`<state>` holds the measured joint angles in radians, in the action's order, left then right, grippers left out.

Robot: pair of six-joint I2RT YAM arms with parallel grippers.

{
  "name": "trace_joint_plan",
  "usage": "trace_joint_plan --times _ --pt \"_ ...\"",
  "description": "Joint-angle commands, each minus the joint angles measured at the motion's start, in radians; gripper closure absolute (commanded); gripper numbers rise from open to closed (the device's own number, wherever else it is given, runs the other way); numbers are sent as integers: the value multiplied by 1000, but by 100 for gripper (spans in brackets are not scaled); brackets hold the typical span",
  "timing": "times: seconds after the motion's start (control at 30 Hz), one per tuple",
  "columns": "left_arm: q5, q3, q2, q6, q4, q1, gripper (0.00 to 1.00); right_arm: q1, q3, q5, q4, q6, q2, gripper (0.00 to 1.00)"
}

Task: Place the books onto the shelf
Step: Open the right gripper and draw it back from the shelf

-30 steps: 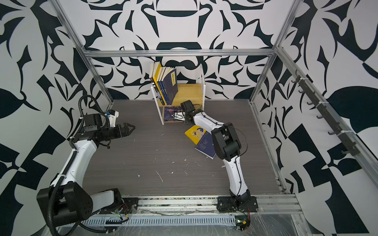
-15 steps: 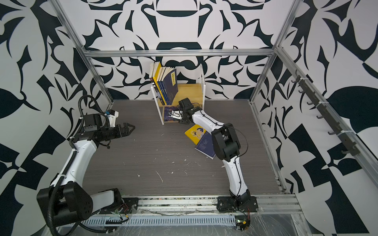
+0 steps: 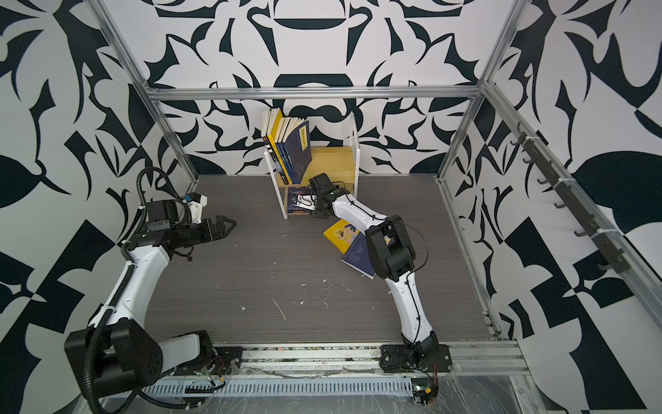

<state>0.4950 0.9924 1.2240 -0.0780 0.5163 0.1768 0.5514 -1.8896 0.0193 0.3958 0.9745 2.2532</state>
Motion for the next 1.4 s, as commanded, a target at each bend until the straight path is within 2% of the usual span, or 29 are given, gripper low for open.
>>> trace_joint_plan --times 0.0,0.23,0.5,0.63,0.77,0.9,1.0,1.17,1.27,1.37 --pt "5 -13 -17 -3 -1 6 0 2 -36 12 -8 6 -22 60" --pt "2 -12 -19 1 -1 6 0 2 -42 40 -49 11 -17 68" --pt "2 -12 -17 2 -2 7 0 3 -52 42 -92 26 -14 71" --pt "2 -13 -17 2 -1 6 0 3 -49 45 -83 26 -25 71" --pt "5 -14 -17 2 -2 7 0 15 -4 41 -41 -10 -87 62" --pt "12 -14 -13 1 -4 5 0 32 136 -1 -38 -138 -211 58" --pt "19 -14 -11 2 -2 6 0 35 271 5 -90 -284 -298 58" --pt "58 -14 -1 1 -4 3 0 36 471 102 -141 -514 -417 57" --pt "96 -11 8 -9 -7 -2 0 35 603 129 -202 -723 -513 56" --pt "119 -11 20 -13 -6 -4 0 27 697 220 -204 -930 -604 50"
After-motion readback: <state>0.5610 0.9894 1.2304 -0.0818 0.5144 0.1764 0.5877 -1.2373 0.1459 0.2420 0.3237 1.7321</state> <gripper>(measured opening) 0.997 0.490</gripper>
